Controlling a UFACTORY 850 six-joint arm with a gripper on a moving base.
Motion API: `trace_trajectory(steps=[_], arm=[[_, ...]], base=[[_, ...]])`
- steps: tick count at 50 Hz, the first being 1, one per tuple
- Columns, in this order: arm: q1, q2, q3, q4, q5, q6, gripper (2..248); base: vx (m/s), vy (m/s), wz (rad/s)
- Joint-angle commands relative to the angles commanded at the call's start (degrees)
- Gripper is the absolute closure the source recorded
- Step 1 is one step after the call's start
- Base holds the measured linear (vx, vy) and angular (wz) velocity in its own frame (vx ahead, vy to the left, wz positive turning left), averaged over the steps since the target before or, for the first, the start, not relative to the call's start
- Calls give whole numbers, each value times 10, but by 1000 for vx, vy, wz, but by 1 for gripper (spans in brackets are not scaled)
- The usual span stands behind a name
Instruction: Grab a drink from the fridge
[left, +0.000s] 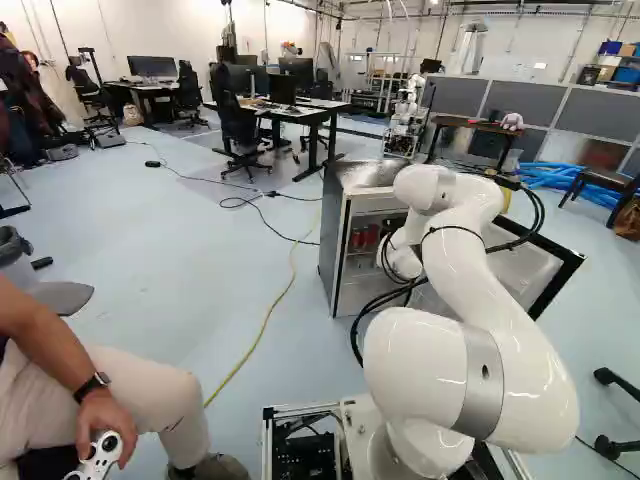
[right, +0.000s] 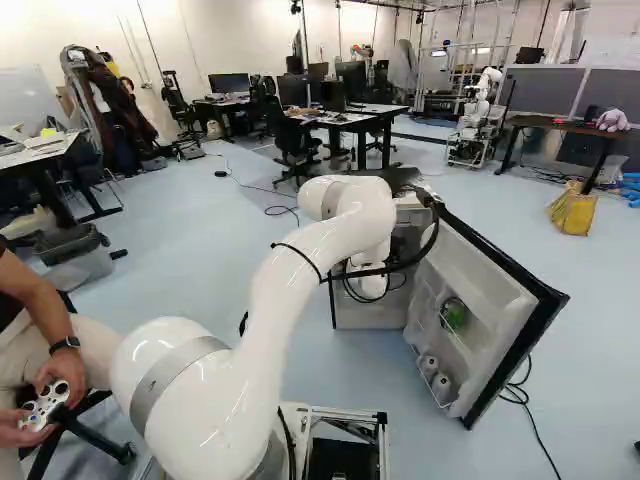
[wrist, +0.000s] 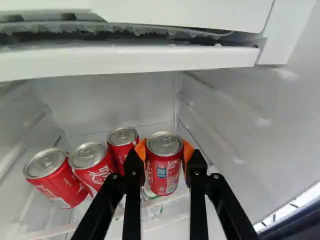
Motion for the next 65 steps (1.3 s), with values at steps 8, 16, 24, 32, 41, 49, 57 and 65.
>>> trace_trajectory(steps=[8,16,24,32,41,49,57,65], arm=[[-3,14,25,0,0,0,159],[-5,28,51,0,0,0,159],[-7,43,78,0,0,0,159],[-9,59,106,0,0,0,159],[-11,78,140,0,0,0,159],[-12,94,170,0,0,0,159],[-13,109,199,0,0,0,159],[-15,125,228,0,0,0,159]], base=[[0,0,0],[0,0,0],[0,0,0],[0,0,0],[0,0,0],[0,0,0],[0,0,0],[0,0,0]])
